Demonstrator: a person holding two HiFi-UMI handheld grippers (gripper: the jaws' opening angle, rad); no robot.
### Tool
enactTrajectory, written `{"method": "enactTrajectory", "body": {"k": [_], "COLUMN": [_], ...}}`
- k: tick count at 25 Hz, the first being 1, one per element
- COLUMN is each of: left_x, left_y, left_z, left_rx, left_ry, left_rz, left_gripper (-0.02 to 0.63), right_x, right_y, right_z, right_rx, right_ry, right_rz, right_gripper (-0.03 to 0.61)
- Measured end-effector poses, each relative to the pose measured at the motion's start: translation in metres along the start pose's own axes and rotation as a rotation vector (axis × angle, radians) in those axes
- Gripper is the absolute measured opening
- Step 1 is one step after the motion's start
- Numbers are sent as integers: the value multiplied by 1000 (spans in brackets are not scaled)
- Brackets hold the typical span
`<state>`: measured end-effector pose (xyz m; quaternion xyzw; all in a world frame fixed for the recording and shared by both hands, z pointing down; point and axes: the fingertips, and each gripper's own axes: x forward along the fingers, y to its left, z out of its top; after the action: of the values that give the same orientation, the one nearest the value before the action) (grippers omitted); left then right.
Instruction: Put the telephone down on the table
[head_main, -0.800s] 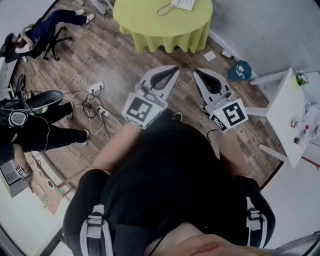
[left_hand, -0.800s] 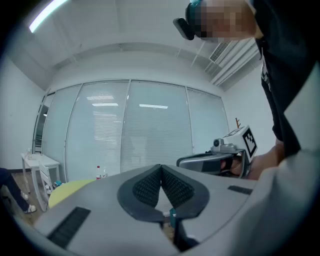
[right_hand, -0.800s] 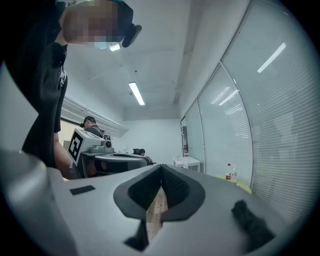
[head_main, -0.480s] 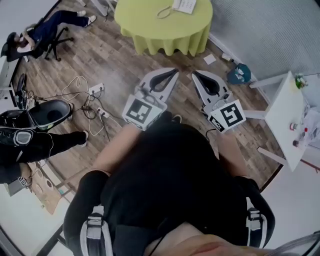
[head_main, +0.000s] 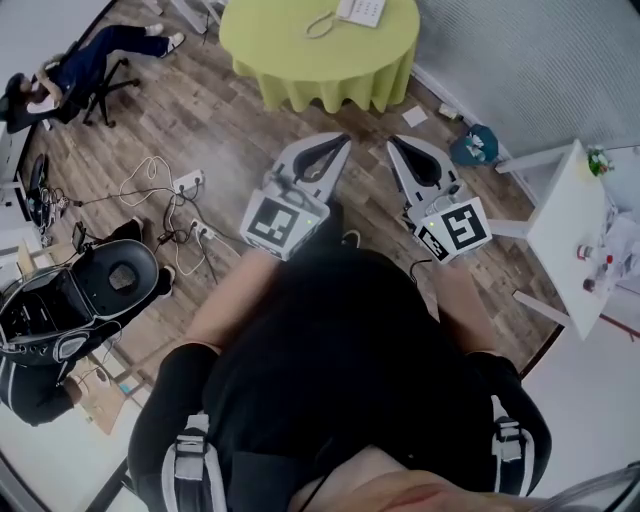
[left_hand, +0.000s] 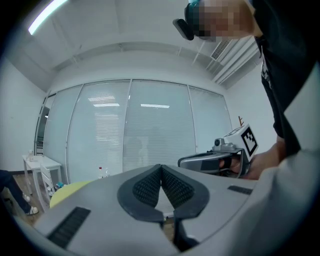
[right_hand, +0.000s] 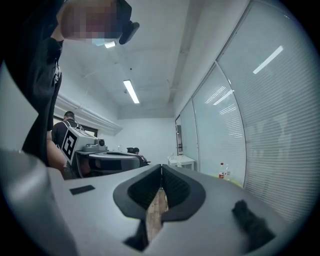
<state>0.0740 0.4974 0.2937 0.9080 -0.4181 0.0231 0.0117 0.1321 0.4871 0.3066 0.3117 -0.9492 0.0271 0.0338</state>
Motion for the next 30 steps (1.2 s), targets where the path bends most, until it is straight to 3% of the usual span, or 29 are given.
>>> {"method": "enactTrajectory", "body": {"k": [19, 30], "left_x": [105, 142], "left_y": [115, 178], "left_z": [-6, -5], "left_rx": [-92, -103], "left_ry": [8, 9], "left_rz": [-50, -105], "left_gripper": [12, 12], "right_x": [116, 180], "right_y": [-101, -134], "right_z": [2, 4], "right_rx": [60, 41], "right_ry": [34, 70], "right_rz": [24, -13], "right_gripper": [17, 17]}}
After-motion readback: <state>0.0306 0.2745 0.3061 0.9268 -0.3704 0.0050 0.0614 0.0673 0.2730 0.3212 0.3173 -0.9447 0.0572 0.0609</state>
